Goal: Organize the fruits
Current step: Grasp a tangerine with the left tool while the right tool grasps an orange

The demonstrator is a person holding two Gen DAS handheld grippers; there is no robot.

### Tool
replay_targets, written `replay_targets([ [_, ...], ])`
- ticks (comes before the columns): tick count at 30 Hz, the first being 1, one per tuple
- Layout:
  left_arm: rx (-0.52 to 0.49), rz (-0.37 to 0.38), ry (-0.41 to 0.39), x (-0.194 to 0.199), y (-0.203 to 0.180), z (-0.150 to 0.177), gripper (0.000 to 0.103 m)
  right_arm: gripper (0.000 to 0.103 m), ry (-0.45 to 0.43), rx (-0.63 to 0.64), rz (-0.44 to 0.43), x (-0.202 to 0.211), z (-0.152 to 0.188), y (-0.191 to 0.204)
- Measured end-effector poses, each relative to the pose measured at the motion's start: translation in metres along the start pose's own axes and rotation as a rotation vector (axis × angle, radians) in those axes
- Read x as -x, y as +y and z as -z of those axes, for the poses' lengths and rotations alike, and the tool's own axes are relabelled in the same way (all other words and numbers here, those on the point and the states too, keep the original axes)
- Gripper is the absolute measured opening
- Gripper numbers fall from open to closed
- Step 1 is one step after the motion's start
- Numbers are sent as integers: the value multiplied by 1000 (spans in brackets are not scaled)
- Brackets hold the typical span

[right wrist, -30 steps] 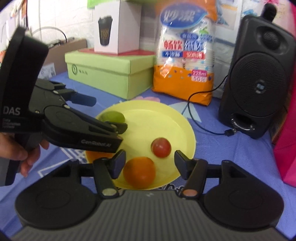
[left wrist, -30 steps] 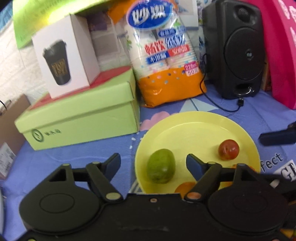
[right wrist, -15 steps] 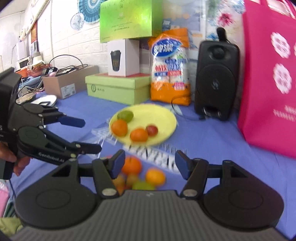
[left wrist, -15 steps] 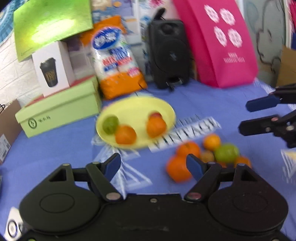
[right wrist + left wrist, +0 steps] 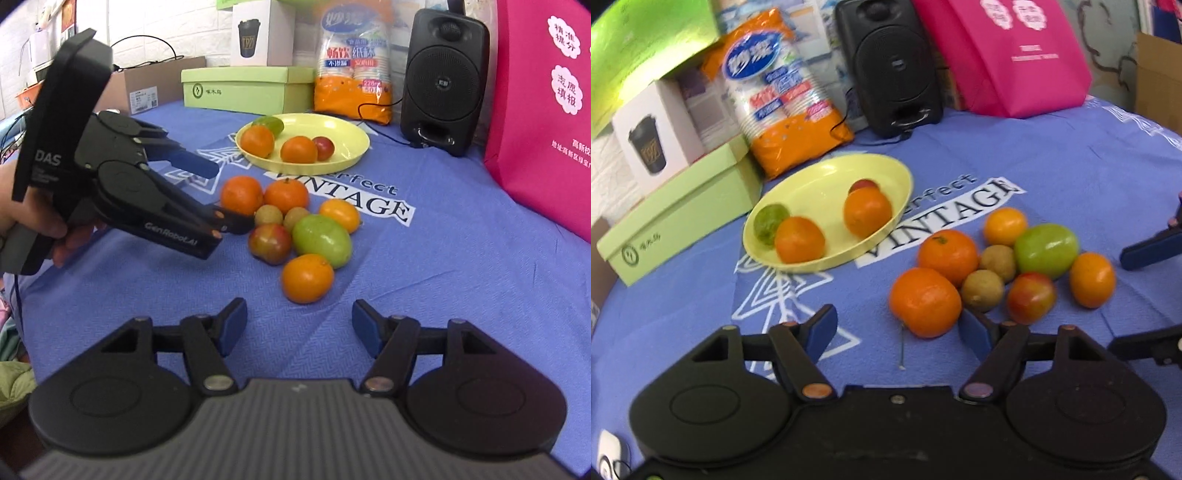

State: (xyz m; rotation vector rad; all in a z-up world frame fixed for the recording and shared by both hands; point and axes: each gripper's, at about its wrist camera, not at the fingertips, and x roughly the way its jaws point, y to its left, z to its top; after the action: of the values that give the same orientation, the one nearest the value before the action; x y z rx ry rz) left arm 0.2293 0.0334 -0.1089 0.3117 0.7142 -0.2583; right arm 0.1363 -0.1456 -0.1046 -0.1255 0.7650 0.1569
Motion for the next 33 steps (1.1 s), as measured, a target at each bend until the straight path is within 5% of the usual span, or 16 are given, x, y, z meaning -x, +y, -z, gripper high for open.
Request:
replay_targets([
  [8, 14, 48, -24, -9, -4, -5, 63, 66, -1, 18, -15, -10, -10, 3],
  [10, 35, 75, -21, -9, -3, -4, 41, 66, -5, 16, -13, -11, -12, 3],
  [20, 109, 69, -11, 2, 7, 4, 39, 65, 9, -29, -5, -22, -17, -3],
  [28, 117, 60, -7, 6, 9, 7, 39, 33, 11, -18, 21, -28, -19, -3],
  [33, 123, 56, -10, 7, 8, 7, 39, 33, 2, -19, 19, -25, -17, -4],
])
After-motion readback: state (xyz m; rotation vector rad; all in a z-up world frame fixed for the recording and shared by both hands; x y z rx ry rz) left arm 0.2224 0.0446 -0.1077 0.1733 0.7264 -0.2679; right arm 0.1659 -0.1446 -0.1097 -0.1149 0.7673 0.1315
